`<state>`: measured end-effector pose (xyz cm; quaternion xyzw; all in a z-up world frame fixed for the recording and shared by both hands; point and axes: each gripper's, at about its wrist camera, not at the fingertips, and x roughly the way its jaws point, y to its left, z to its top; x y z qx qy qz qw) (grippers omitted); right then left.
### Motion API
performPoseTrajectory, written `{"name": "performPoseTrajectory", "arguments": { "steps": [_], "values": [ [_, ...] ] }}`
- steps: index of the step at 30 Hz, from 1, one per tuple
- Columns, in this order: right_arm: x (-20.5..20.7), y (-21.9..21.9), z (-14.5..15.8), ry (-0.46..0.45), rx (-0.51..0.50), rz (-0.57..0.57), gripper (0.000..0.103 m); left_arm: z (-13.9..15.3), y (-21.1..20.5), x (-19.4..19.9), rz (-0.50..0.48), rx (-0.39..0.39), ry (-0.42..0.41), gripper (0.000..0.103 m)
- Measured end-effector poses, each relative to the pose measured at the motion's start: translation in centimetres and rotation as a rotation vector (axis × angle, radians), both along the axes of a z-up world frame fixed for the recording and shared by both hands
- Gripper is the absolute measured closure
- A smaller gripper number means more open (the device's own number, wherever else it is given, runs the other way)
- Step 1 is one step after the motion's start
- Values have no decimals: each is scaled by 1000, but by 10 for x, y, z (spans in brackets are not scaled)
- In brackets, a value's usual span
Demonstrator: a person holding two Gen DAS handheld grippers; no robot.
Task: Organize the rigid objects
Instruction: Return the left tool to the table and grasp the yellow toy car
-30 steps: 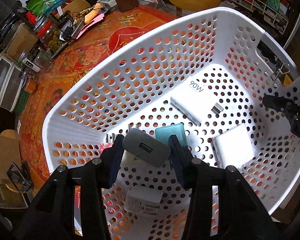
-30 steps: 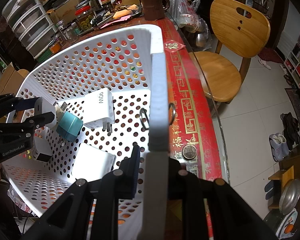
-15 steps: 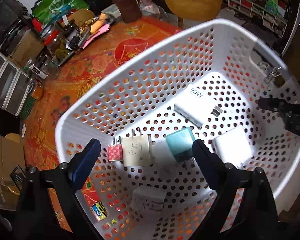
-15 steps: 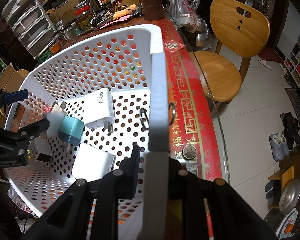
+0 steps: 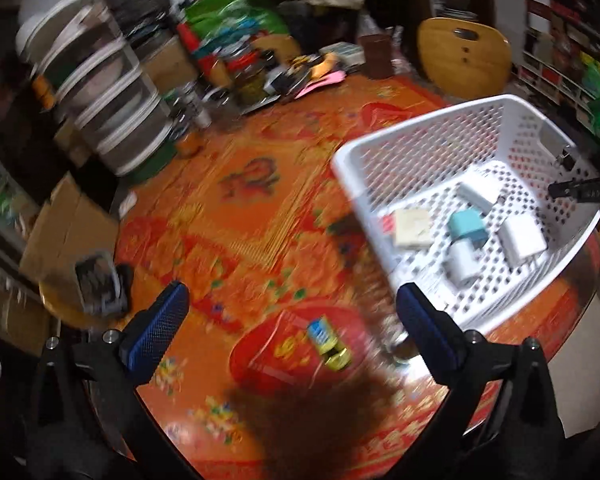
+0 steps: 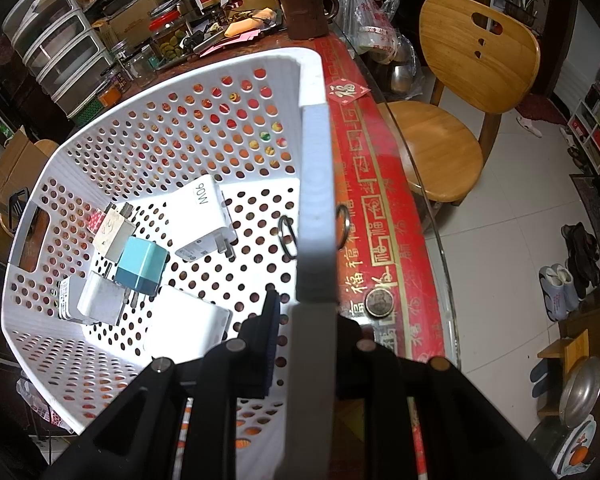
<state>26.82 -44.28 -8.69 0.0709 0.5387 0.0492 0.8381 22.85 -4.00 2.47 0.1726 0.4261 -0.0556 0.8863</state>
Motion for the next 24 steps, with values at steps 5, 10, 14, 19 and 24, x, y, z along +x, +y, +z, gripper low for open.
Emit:
{"name": "performPoseTrajectory", "arguments": {
  "steps": [5,10,14,19,24],
  "values": [
    [1,-1,0,-2,4,-3,83,-45,53,-5,82,-52,86,1],
    [1,-2,1,-2,2,-1,83,-104,63,5,99,-101,203,1],
    [0,-3,1,-3,3,0,83,-137,46,15,80,-155,269,1],
    [0,-4,1,-2,0,2,83,-159,33,26,85,-183,302,22],
    [0,-3,1,-1,-3,5,83,-161,31,30,97,-226,296,63]
  ]
}}
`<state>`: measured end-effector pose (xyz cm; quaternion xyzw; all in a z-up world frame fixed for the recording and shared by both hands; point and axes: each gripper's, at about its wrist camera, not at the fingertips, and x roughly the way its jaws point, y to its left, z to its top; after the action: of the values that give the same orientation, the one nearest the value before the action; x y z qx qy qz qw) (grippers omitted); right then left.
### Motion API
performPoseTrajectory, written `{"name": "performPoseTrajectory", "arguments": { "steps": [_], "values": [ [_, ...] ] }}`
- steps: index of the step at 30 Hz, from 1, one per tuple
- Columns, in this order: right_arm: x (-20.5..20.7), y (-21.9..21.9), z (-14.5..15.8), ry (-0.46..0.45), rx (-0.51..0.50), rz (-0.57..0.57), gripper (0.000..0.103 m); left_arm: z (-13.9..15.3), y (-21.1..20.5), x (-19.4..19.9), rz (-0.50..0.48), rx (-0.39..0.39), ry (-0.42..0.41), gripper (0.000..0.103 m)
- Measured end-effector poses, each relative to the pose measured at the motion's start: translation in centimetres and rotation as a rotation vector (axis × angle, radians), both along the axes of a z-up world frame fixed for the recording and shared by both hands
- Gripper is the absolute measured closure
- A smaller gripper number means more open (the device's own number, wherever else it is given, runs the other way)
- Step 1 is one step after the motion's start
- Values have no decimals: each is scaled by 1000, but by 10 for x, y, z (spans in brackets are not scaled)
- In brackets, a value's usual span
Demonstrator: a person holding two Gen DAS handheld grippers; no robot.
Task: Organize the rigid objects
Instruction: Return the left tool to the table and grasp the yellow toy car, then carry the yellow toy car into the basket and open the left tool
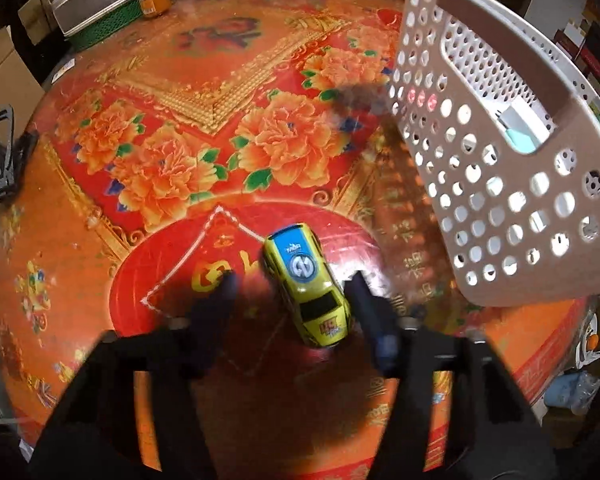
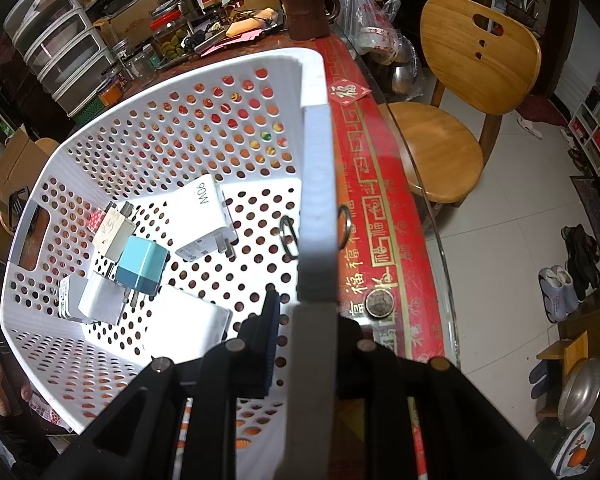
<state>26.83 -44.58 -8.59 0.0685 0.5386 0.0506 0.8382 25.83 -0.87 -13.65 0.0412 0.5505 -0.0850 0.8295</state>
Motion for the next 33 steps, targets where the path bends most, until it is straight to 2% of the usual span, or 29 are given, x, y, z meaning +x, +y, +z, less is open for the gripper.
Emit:
{"name": "performPoseTrajectory", "arguments": {
  "steps": [1,2,7,13,16,22,24,28,31,33],
  "values": [
    [0,0,0,0,0,0,83,1,-1,-1,-1,2,-3,73],
    [0,0,0,1,0,0,83,2,-2,-1,1,2,-4,74],
    [0,0,0,0,1,-1,83,11,4,-6,7,2,-30,74],
    [0,0,0,-1,1,-1,83,36,11,-15,20,5,-93,74],
    [0,1,0,0,1,0,83,59,10,-20,19,6,-134,74],
    [0,0,0,-1,1,-1,83,142,-17,-29,-34,63,-278,74],
    [1,0,0,0,1,-1,83,160,-33,-25,-66,84,-295,74],
    [0,1,0,-1,1,0,83,177,-81,-8,-156,126,-277,74],
    [0,1,0,-2,2,-1,83,162,-132,11,-258,160,-182,74],
    [1,0,0,-2,2,-1,83,148,-157,24,-289,190,-137,74]
  ]
}}
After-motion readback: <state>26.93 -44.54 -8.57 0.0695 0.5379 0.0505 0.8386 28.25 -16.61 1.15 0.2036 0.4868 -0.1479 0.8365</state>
